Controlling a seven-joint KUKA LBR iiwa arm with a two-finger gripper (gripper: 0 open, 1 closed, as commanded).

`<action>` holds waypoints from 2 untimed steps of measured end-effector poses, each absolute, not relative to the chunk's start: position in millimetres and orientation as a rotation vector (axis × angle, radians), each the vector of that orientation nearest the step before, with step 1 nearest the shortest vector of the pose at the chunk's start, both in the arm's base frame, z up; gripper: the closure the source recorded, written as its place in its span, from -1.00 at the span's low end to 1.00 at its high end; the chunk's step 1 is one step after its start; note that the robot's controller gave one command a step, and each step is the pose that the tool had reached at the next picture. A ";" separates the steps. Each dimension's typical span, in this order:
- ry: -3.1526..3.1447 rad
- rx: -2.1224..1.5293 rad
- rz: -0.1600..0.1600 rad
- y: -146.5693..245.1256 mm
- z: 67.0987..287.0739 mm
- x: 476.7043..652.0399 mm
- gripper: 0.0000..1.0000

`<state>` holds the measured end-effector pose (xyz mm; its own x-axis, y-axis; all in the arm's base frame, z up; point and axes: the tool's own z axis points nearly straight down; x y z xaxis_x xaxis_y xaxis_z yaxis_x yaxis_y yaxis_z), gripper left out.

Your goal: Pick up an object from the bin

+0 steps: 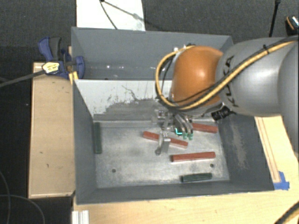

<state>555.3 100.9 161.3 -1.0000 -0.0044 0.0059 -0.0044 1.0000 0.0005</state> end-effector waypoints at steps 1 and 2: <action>-3.135 0.112 0.001 69.2 66.0 584.8 -1.00; -3.141 0.108 -0.002 71.2 70.7 585.7 1.00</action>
Offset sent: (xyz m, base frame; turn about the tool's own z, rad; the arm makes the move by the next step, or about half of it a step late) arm 0.0298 -0.0298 -0.0913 -0.0688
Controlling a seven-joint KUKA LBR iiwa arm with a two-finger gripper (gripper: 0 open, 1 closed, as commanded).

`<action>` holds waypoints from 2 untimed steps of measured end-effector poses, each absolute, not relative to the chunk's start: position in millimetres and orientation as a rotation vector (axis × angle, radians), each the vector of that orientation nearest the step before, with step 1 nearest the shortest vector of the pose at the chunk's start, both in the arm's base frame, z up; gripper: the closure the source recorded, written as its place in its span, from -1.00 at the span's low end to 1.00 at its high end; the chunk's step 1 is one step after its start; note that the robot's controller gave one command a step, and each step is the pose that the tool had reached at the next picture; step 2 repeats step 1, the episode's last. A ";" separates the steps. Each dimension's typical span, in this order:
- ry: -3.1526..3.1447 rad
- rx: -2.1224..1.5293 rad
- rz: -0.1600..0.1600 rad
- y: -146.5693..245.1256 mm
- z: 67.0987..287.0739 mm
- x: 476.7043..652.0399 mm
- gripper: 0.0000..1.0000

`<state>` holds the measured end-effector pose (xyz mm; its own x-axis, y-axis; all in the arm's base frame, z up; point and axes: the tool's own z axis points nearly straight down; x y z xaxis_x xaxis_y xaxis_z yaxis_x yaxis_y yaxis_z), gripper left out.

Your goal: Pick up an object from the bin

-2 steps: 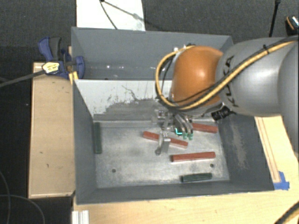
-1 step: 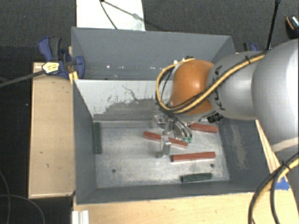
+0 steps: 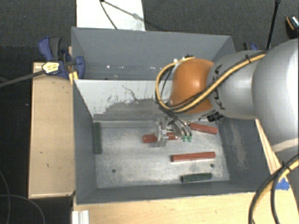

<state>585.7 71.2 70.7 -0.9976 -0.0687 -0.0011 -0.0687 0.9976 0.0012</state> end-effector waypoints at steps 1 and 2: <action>3.128 -0.114 0.003 83.8 219.9 576.7 1.00; 3.128 -0.114 0.003 83.8 219.9 576.7 1.00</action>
Offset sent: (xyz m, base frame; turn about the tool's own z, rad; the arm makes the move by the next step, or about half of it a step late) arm -0.0113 0.0121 0.1435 -0.0023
